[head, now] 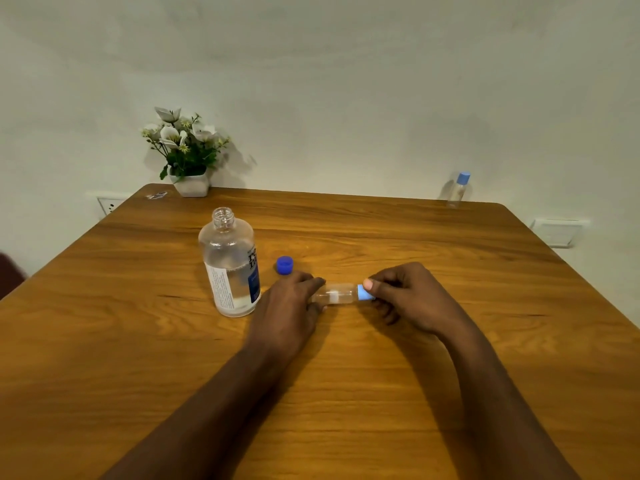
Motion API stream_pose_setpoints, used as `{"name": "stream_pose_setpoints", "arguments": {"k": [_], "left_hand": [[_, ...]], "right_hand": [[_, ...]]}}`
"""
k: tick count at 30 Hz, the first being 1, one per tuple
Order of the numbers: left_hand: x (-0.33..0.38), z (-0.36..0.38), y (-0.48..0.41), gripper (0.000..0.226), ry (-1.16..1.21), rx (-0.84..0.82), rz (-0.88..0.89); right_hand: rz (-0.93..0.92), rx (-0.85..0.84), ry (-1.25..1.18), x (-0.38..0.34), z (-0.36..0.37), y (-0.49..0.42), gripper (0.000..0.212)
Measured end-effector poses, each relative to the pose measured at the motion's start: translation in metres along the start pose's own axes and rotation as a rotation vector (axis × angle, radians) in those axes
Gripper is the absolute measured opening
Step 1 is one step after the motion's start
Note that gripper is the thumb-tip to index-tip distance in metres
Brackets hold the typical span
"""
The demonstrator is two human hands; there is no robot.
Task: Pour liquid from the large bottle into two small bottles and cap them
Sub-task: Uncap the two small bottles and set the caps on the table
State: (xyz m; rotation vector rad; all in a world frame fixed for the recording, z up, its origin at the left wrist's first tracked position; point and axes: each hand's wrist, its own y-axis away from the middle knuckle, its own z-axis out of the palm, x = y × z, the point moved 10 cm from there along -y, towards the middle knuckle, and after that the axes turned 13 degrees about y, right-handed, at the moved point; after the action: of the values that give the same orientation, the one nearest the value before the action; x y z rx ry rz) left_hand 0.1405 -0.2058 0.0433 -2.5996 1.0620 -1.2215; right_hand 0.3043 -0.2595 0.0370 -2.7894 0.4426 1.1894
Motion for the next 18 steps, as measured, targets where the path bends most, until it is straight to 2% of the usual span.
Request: {"name": "stream_pose_setpoints", "arguments": {"k": [1,6,10,13,16,18], "left_hand": [[-0.0004,-0.0002,-0.0003,0.044,-0.002,0.001,0.0],[-0.0007,0.0014,-0.0005,0.045,-0.009,-0.006,-0.003],[0.0001,0.001,0.0001,0.045,0.0,-0.002,0.006],[-0.0001,0.0017,0.0005,0.045,-0.003,-0.003,0.015],[0.0003,0.0018,0.0003,0.044,-0.005,-0.006,0.02],[-0.0004,0.0014,0.0001,0.044,-0.011,-0.002,0.018]], "right_hand": [[-0.023,-0.006,-0.005,-0.0012,-0.0012,0.0003,0.013],[-0.02,0.001,-0.019,-0.0022,-0.0039,0.0015,0.041],[0.031,-0.007,-0.032,-0.0015,-0.0008,0.0028,0.024],[0.043,-0.05,-0.022,0.0,0.0031,0.0046,0.038],[-0.02,-0.073,-0.008,-0.0057,0.0026,0.0057,0.014],[-0.048,-0.051,-0.011,-0.0068,-0.0032,0.0056,0.015]]}}
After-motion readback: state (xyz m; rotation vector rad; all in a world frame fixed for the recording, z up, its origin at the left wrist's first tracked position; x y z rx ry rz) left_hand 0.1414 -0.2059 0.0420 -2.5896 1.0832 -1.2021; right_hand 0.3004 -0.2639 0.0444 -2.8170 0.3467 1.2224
